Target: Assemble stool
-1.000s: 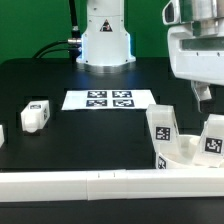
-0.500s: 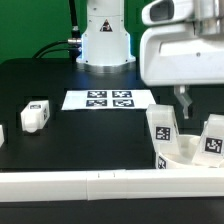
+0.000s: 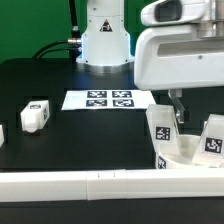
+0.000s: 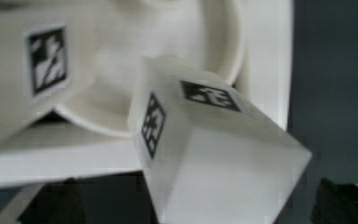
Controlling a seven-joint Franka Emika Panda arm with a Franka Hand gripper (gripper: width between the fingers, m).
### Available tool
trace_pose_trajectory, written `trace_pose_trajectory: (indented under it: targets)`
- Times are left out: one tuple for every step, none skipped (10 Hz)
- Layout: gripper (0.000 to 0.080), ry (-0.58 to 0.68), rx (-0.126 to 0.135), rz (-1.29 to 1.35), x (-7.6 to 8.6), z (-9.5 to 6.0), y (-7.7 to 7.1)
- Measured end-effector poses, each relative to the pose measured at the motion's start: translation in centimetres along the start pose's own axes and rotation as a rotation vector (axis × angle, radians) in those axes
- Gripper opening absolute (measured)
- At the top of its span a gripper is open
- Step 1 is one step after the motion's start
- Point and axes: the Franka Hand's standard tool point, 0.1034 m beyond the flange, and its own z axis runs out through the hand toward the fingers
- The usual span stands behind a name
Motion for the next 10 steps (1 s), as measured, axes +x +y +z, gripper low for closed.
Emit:
trace_pose_trajectory:
  targets:
    - [0.0648,-0.032,0.013,-0.200,0.0,-0.2,0.3]
    - [0.0648,-0.044,0.012,-0.296,-0.1,-0.1,0.3]
    - [0.0648,-0.045,0.003,-0.356,-0.1,-0.1,0.5]
    - [0.0648,-0.048,-0.004,-0.414,0.0,-0.1,0.9]
    - [0.0648,-0.050,-0.010,-0.465,0.0,-0.1,1.1]
    - [0.0648,-0.068,-0.024,-0.599,-0.1,0.0,1.2]
    - [0.0648,-0.123,-0.031,-0.807,-0.2,0.4,0.5]
    - [0.0648,-0.153,-0.025,-0.909,-0.2,0.9,0.4]
    - [0.0648,-0.173,-0.032,-0.980,-0.2,1.5,0.6]
    - [0.0648,-0.180,-0.035,-1.001,-0.3,1.9,0.4]
